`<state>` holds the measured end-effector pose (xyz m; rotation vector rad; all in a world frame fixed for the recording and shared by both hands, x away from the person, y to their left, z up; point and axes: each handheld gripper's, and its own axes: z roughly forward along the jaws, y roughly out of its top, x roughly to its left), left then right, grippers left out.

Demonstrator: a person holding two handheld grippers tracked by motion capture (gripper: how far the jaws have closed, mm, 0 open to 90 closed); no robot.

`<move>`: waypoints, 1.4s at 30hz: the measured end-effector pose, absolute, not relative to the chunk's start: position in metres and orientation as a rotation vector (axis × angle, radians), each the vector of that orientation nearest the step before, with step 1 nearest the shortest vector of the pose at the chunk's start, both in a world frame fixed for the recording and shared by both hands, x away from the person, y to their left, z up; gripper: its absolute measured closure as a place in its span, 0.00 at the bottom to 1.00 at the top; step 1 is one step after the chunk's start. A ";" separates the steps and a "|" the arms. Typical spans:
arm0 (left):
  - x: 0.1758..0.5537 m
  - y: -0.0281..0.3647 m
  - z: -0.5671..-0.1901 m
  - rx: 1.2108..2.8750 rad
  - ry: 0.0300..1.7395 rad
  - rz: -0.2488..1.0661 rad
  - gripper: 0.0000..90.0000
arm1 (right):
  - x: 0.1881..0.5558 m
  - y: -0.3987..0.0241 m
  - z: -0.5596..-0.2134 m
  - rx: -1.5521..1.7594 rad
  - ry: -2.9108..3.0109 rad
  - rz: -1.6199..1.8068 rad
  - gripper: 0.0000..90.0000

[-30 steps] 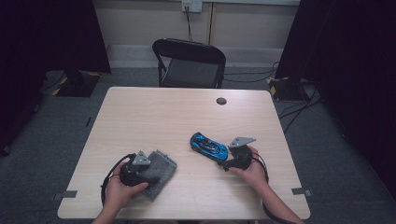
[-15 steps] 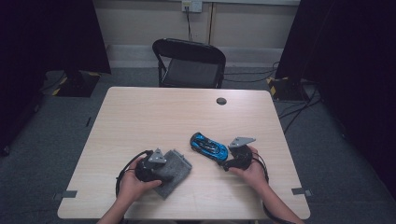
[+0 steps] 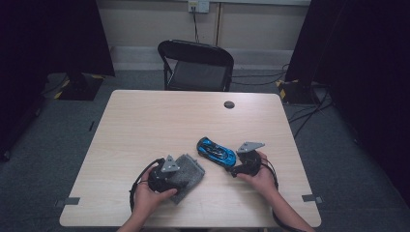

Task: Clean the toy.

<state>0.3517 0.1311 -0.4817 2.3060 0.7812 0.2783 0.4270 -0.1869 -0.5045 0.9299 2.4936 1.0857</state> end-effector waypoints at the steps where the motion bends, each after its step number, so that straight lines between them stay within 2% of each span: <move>1: 0.352 0.131 -0.484 2.307 0.785 0.283 0.36 | 0.427 -0.187 -0.505 0.930 2.494 1.085 0.19; 4: 0.352 0.129 -0.486 2.318 0.783 0.285 0.37 | 0.427 -0.187 -0.505 0.929 2.493 1.086 0.19; 10: 0.350 0.129 -0.485 2.323 0.776 0.286 0.47 | 0.427 -0.187 -0.505 0.930 2.493 1.086 0.19; 16: 0.350 0.129 -0.482 2.333 0.747 0.269 0.67 | 0.427 -0.186 -0.505 0.910 2.507 1.082 0.16; 19: 0.351 0.129 -0.481 2.334 0.756 0.243 0.72 | 0.429 -0.186 -0.505 0.897 2.519 1.085 0.15; 26: 0.354 0.133 -0.480 2.327 0.754 0.211 0.77 | 0.434 -0.184 -0.505 0.860 2.537 1.098 0.17; 30: 0.354 0.138 -0.479 2.294 0.792 0.200 0.74 | 0.433 -0.184 -0.505 0.852 2.539 1.103 0.19; 35: 0.348 0.141 -0.475 2.273 0.864 0.221 0.55 | 0.432 -0.184 -0.505 0.856 2.538 1.104 0.19; 37: 0.348 0.140 -0.475 2.253 0.899 0.245 0.50 | 0.433 -0.184 -0.505 0.856 2.538 1.104 0.19; 42: 0.347 0.131 -0.483 2.282 0.891 0.270 0.48 | 0.432 -0.184 -0.505 0.858 2.536 1.103 0.18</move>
